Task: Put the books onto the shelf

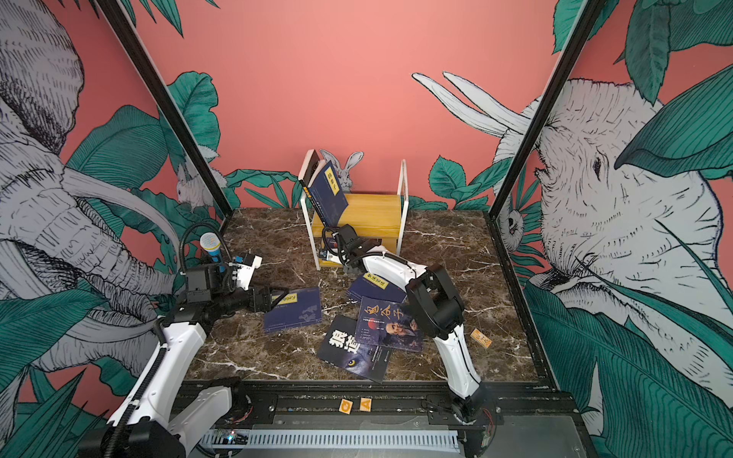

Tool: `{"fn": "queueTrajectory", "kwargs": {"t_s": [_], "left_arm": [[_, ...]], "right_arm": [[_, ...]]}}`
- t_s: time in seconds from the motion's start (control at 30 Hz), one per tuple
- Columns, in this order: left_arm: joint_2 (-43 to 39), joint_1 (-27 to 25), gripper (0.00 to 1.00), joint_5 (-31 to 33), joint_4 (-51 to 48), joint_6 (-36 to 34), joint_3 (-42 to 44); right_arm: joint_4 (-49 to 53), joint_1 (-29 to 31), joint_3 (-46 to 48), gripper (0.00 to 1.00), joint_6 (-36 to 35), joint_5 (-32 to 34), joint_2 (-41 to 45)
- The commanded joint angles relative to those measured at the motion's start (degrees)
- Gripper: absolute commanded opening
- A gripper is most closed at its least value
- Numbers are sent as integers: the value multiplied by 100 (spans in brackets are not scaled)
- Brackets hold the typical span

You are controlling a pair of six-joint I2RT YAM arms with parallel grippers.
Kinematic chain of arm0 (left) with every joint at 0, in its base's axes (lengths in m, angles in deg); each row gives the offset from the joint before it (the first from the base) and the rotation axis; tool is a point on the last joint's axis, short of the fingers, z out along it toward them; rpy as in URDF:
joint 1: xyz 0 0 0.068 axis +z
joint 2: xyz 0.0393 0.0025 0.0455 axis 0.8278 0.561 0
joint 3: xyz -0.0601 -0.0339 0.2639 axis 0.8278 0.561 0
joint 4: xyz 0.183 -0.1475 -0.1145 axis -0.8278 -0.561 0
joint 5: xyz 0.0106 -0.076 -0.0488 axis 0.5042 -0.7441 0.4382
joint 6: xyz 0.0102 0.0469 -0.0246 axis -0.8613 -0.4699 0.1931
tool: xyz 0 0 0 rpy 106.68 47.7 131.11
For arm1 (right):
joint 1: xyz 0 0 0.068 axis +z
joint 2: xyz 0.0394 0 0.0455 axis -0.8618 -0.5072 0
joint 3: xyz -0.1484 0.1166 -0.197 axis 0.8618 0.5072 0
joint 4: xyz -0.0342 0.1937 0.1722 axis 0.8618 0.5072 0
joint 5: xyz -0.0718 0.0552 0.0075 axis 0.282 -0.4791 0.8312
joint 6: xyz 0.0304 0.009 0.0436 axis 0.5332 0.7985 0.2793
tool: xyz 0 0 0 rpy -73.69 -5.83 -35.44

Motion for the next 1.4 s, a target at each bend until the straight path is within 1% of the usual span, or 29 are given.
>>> {"fn": "queueTrajectory", "kwargs": {"t_s": [0.0, 0.3, 0.37, 0.4, 0.47, 0.63, 0.77, 0.9, 1.0, 1.1, 1.2, 1.37], "left_arm": [[-69, 49, 99, -46, 23, -22, -68], [-98, 49, 99, -62, 37, -21, -23], [-97, 50, 99, -73, -2, -22, -32], [-93, 50, 99, -73, -15, -20, -55], [-91, 49, 99, -48, -11, -25, -77], [-111, 48, 99, -71, -4, -24, -31], [-95, 43, 99, -57, 32, -14, -45], [-126, 49, 99, -78, -29, -21, -46], [-133, 41, 99, -61, -4, -21, -45], [-144, 51, 99, -80, -4, -17, -19], [-122, 50, 99, -67, -32, -18, -73], [-141, 50, 99, -66, -17, -36, -24]], "right_arm": [[-171, -48, 27, 32, -14, -35, 188], [-183, -47, 113, 33, -66, 6, 282], [-61, -30, 87, 43, -76, 71, 263], [-26, -32, 110, 46, -82, 79, 289], [-65, -30, 265, 49, -133, 105, 401], [-141, -69, 579, 48, -198, 362, 678], [-291, -86, 881, 46, -234, 290, 907], [-266, -126, 1013, 45, -249, 391, 979], [-413, -189, 1166, 45, -289, 314, 1062], [-399, -214, 1189, 45, -199, 223, 1053], [-420, -245, 1246, 46, -259, 202, 1002], [-397, -346, 1178, 45, -273, 280, 864]]}}
